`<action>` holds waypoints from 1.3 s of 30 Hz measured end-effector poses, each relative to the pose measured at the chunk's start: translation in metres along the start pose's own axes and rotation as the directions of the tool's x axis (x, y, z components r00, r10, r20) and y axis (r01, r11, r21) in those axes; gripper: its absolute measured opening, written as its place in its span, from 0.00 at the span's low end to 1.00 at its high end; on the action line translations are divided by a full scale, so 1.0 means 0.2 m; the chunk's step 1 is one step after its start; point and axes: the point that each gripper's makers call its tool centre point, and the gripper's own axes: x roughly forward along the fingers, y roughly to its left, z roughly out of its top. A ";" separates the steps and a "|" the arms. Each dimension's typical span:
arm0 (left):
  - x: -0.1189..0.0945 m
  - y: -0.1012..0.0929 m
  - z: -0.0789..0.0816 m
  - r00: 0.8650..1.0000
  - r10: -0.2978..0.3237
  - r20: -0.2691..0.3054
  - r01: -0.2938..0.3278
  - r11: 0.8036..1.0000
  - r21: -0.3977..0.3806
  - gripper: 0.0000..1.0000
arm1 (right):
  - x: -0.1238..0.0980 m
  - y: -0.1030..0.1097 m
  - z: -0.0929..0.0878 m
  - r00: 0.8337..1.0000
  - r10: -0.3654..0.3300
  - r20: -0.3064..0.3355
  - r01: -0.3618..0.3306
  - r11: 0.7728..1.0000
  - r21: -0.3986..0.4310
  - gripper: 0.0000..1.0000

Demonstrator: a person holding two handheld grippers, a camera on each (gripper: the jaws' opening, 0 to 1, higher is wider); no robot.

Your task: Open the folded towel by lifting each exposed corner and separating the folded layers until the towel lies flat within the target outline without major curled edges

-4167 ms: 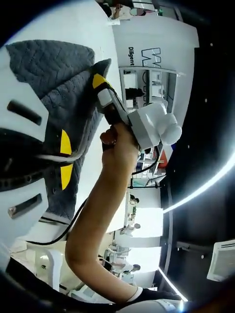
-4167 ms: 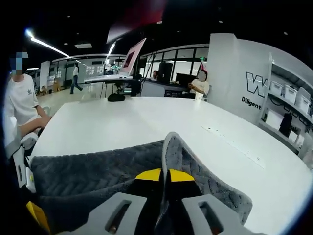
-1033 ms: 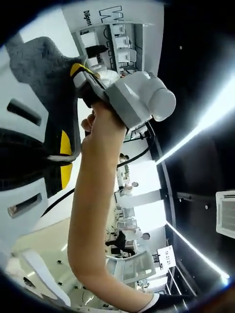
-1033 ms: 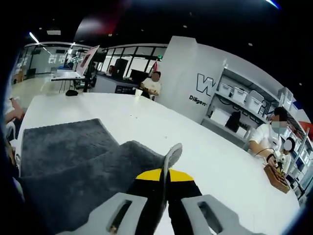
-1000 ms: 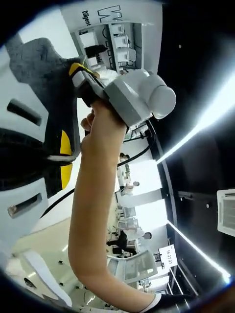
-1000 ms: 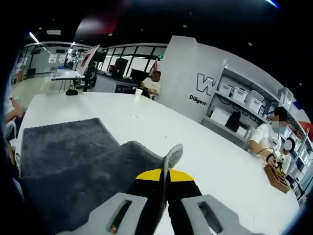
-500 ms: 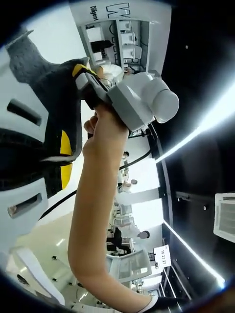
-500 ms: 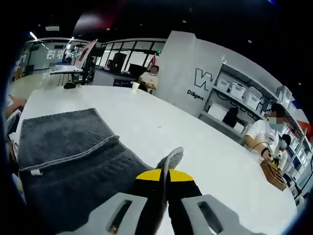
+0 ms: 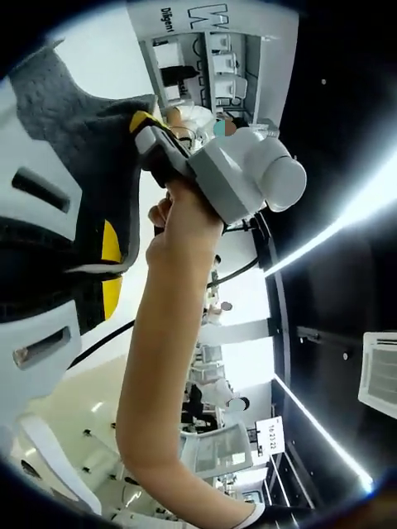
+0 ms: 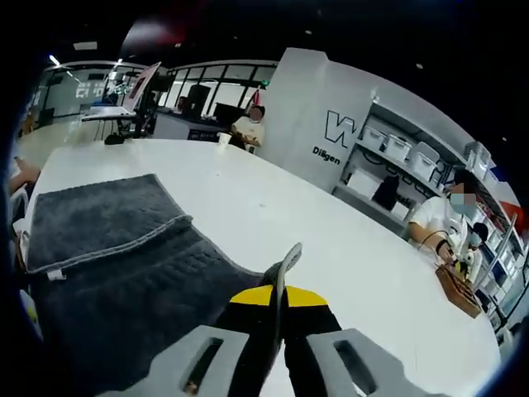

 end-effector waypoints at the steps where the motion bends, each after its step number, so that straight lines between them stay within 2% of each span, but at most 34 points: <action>1: 0.01 0.00 0.00 1.000 0.001 0.000 -0.001 1.000 0.000 0.02 | 0.00 0.00 -0.01 1.000 -0.002 -0.003 0.002 1.000 -0.002 0.00; 13: 0.08 -0.03 -0.08 0.999 -0.004 -0.051 0.004 1.000 -0.008 0.03 | 0.00 -0.06 -0.14 1.000 -0.004 -0.023 0.005 0.999 0.034 0.00; 24: 0.11 -0.06 -0.14 0.996 -0.014 -0.088 0.013 1.000 -0.012 0.15 | 0.04 -0.09 -0.27 0.999 0.011 -0.049 -0.007 0.995 0.095 0.00; 27: 0.12 -0.06 -0.15 0.995 -0.010 -0.104 0.009 1.000 -0.012 0.23 | 0.05 -0.09 -0.30 0.998 0.018 -0.058 -0.012 0.994 0.106 0.00; 29: 0.12 -0.07 -0.15 0.995 -0.017 -0.097 0.015 0.999 -0.029 0.34 | 0.04 -0.09 -0.30 0.998 0.026 -0.053 -0.022 0.998 0.067 0.00; 31: 0.12 -0.07 -0.14 0.995 -0.018 -0.094 0.014 0.999 -0.046 0.43 | 0.03 -0.10 -0.30 0.998 0.014 -0.054 -0.011 0.998 0.068 0.02; 33: 0.12 -0.07 -0.14 0.995 -0.018 -0.096 0.014 0.999 -0.034 0.42 | 0.01 -0.12 -0.30 0.999 0.003 -0.050 0.001 0.997 0.074 0.06; 39: 0.10 -0.07 -0.11 0.996 -0.018 -0.085 0.016 1.000 -0.024 0.37 | -0.04 -0.14 -0.27 0.999 -0.009 -0.036 0.012 0.997 0.077 0.07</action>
